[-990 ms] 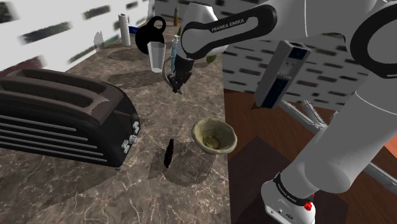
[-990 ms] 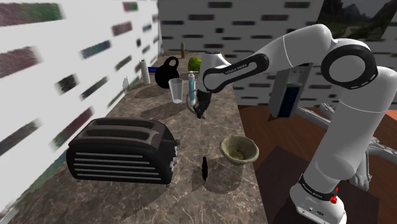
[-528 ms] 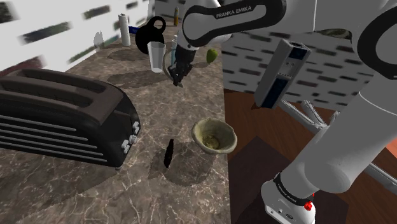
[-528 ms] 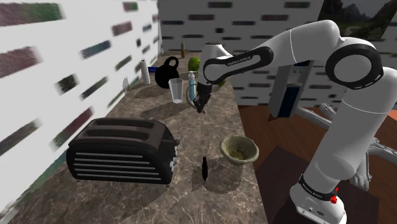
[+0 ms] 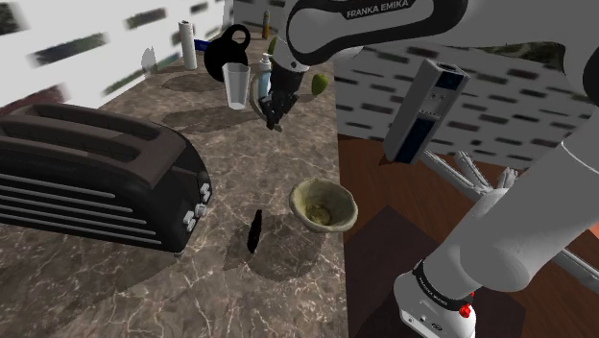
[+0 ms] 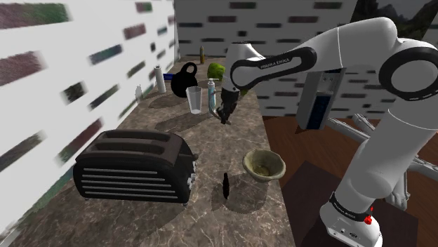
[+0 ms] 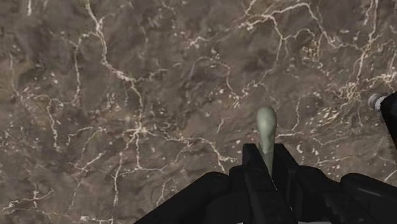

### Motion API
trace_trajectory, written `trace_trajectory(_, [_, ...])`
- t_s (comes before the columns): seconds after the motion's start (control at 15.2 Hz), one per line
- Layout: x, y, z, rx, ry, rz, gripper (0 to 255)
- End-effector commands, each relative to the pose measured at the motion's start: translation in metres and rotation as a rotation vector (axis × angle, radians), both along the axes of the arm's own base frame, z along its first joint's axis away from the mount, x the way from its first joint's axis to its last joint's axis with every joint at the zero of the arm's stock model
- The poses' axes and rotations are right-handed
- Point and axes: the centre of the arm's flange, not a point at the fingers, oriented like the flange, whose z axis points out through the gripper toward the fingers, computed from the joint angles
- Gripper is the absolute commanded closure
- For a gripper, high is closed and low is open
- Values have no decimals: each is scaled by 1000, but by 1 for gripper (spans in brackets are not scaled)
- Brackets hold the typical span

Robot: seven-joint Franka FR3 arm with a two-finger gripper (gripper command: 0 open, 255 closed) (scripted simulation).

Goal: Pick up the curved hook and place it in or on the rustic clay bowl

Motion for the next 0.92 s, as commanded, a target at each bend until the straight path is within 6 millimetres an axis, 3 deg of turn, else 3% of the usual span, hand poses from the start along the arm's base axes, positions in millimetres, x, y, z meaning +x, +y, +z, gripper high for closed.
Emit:
trace_trajectory(0.0, [-28, 6, -1, 0, -1, 0, 255])
trace_trajectory(0.86, [-195, 48, -1, 0, -1, 0, 255])
